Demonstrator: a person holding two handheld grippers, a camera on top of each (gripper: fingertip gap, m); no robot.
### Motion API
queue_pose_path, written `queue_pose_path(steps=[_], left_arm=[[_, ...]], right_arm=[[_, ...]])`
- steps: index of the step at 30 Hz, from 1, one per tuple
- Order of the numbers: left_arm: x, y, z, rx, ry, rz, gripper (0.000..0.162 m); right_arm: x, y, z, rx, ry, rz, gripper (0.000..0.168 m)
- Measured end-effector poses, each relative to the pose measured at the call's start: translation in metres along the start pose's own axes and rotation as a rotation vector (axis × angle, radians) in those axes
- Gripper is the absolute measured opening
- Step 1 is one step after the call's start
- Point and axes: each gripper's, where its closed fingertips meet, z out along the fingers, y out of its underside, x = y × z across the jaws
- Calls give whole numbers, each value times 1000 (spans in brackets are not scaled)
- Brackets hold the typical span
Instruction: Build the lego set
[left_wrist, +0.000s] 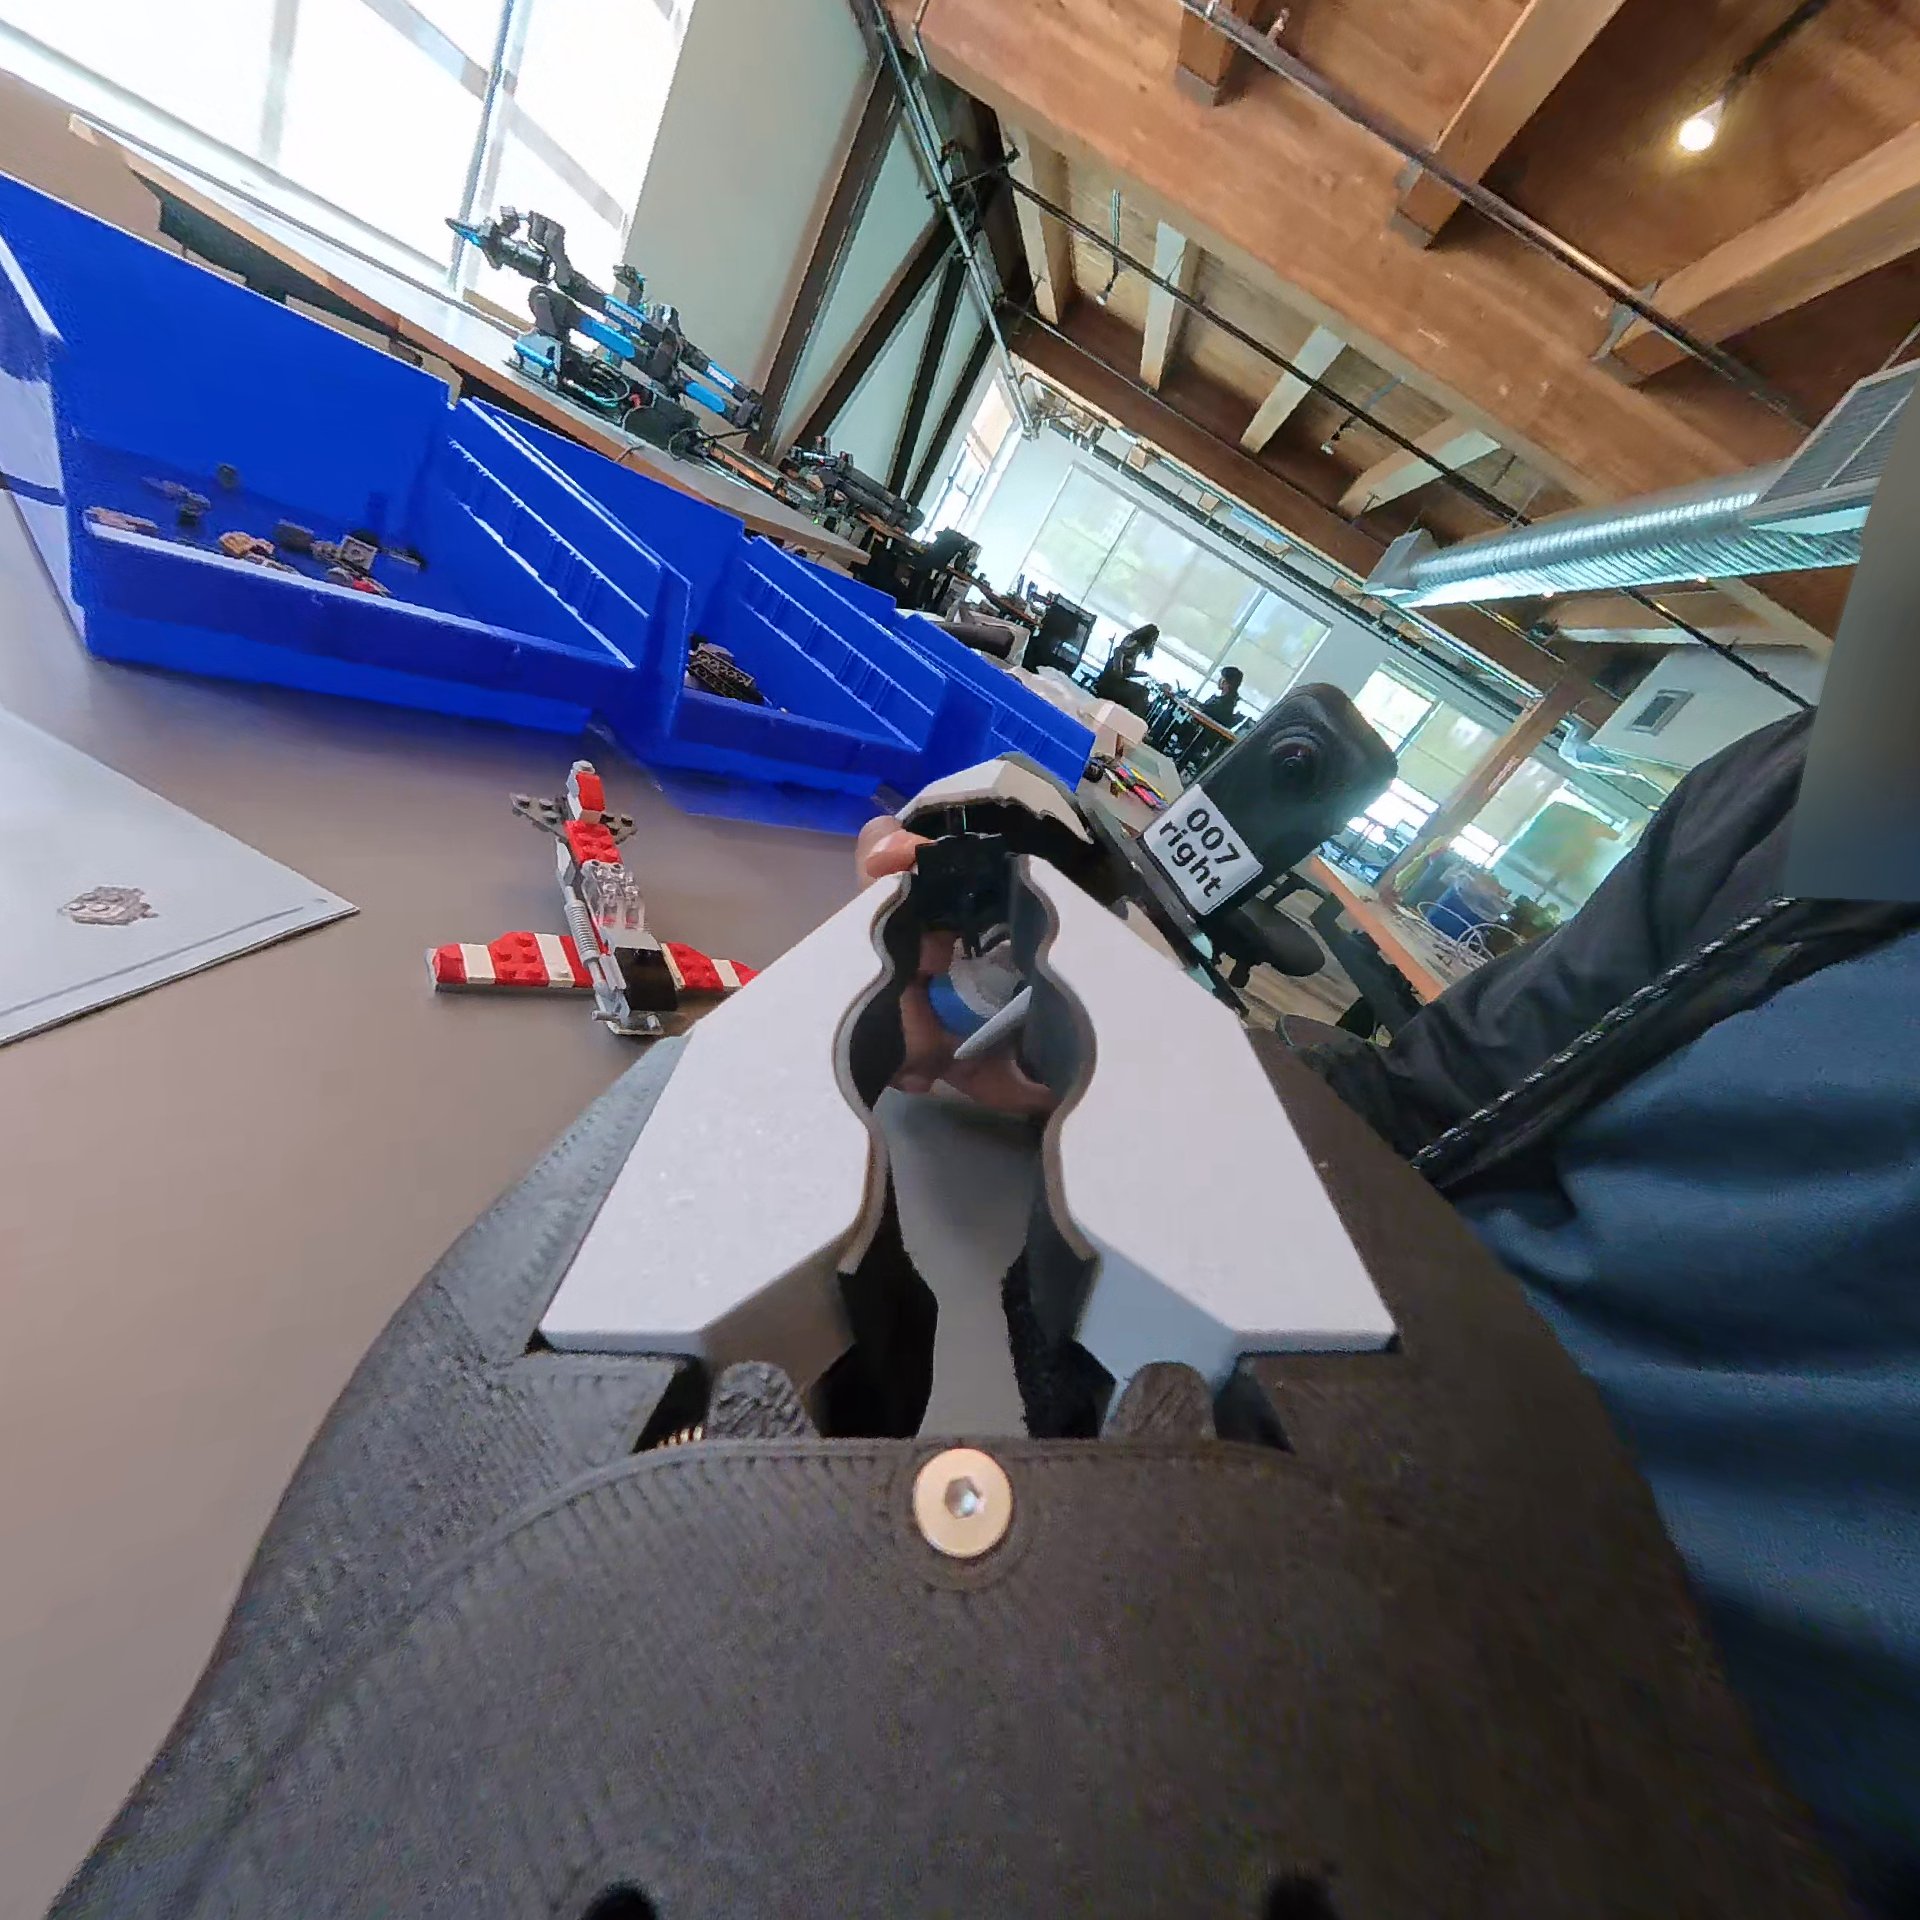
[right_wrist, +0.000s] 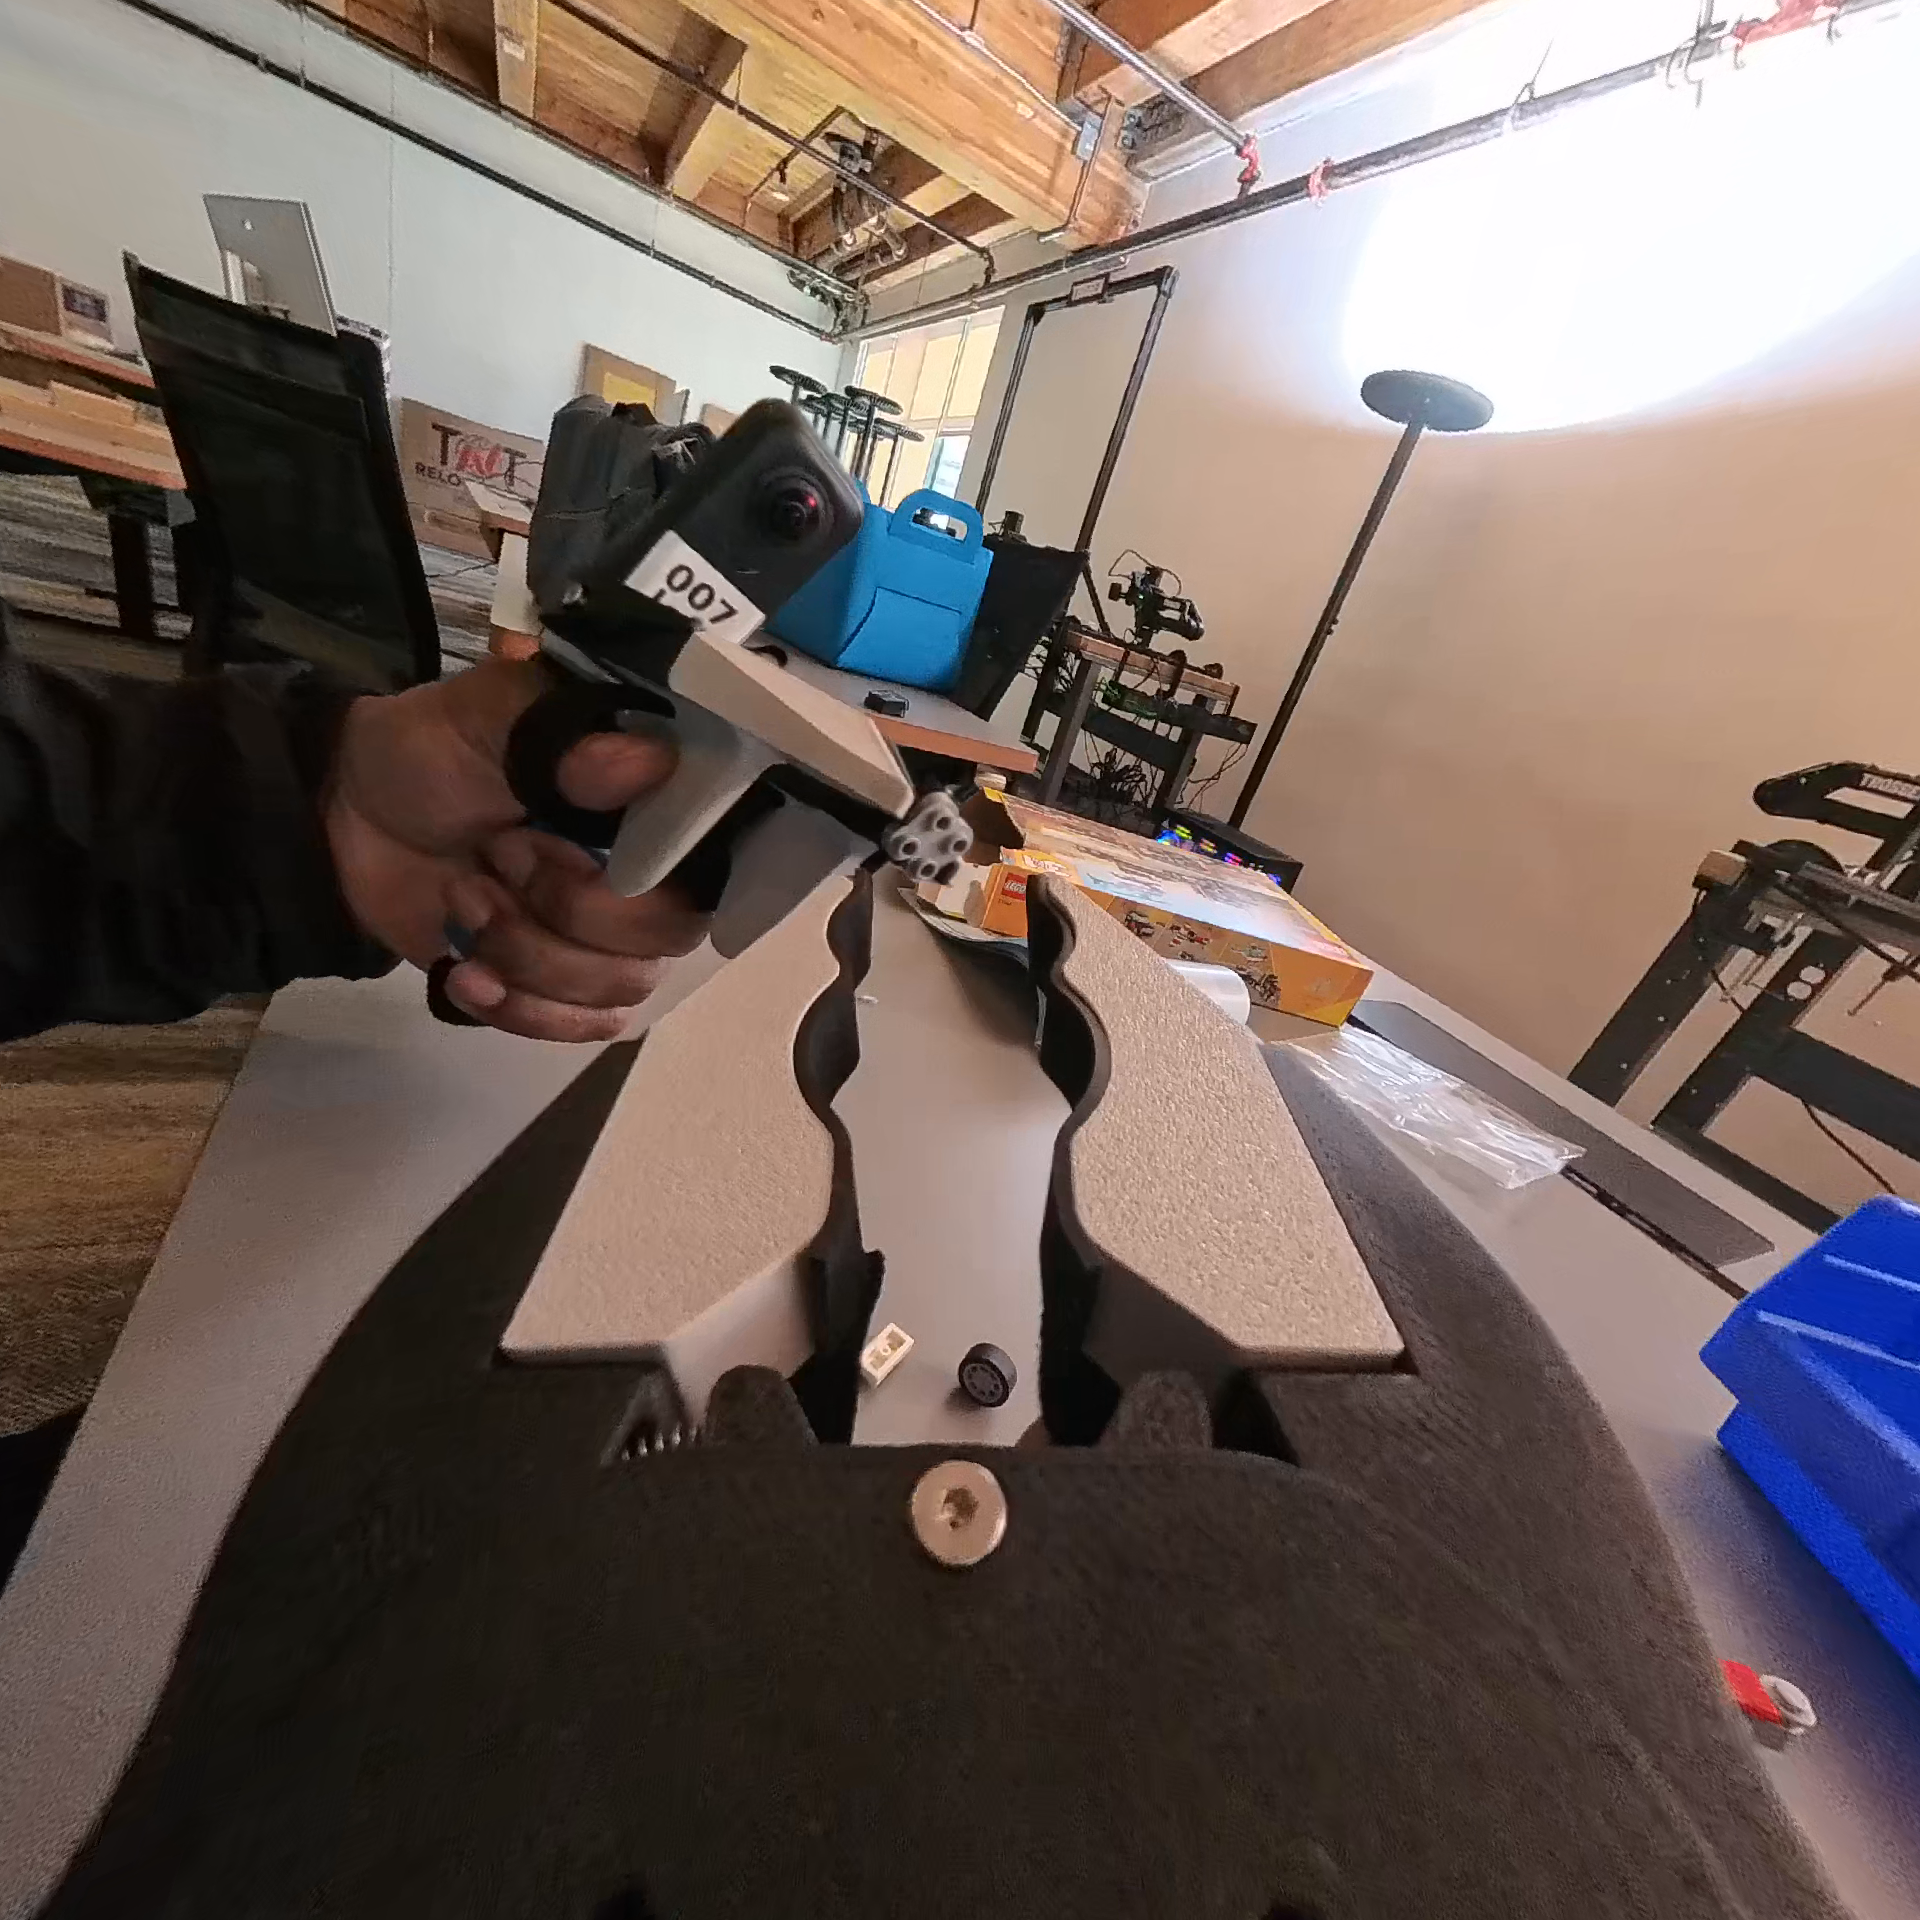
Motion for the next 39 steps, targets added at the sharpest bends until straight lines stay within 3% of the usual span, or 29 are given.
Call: queue_pose_path(steps=[13, 26, 39], left_arm=[[-7, 21, -1, -85, 38, -212, 18], [-7, 31, 1, -124, 71, -312, 18], [-12, 26, 4, -64, 115, -470, 16]], right_arm=[[-13, 11, 2, -67, -25, -199, 24], [-20, 15, 4, -83, -72, -186, 19], [-13, 16, 3, -114, -70, -157, 18]])
